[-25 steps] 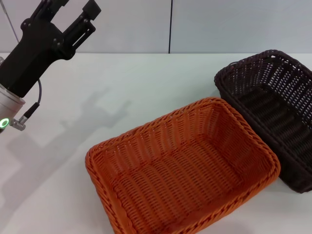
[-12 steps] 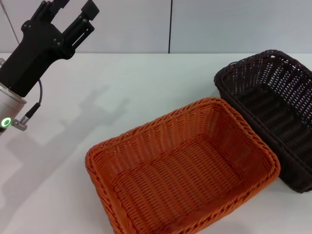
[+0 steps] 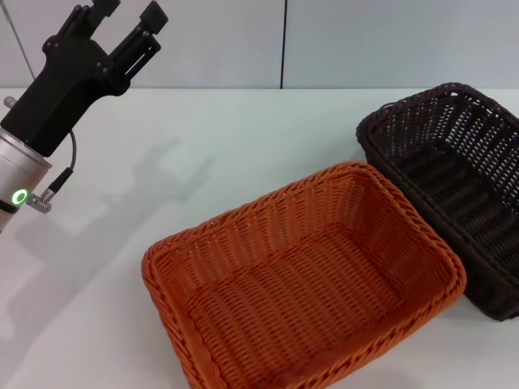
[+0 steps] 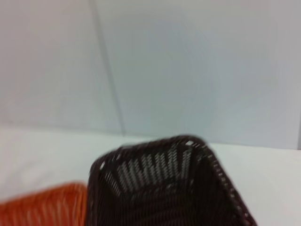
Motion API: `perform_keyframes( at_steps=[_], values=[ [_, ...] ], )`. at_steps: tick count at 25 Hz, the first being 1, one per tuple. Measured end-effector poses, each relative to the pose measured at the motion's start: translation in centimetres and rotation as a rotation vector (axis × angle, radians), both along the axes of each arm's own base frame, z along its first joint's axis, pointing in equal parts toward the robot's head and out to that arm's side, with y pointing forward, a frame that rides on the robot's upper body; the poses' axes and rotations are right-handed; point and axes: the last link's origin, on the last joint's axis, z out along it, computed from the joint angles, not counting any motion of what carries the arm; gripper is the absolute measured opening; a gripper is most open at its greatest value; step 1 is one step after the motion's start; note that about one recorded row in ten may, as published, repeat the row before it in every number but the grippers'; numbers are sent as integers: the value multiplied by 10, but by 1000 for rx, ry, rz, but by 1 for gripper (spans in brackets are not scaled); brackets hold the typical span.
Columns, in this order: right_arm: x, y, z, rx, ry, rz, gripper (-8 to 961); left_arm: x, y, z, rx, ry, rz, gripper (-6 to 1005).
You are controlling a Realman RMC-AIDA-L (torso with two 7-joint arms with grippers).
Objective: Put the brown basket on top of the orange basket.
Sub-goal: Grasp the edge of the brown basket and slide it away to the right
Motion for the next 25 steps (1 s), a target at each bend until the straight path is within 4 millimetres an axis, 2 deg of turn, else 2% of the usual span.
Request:
perform_keyframes(
  at_steps=[3,12,13,25],
  values=[
    [14,-20,-2,55,135,-55,774,1,1,0,5,6,-3,814],
    [46,-39,-16,109,338,-151,774,9,11,-1,23,44,-14,814],
    [55,-41,-21,121,388,-174,774,9,11,-1,27,47,-15,814],
    [90,-28,-56,102,474,-267,774,7,12,1,53,62,-10,814]
  ],
)
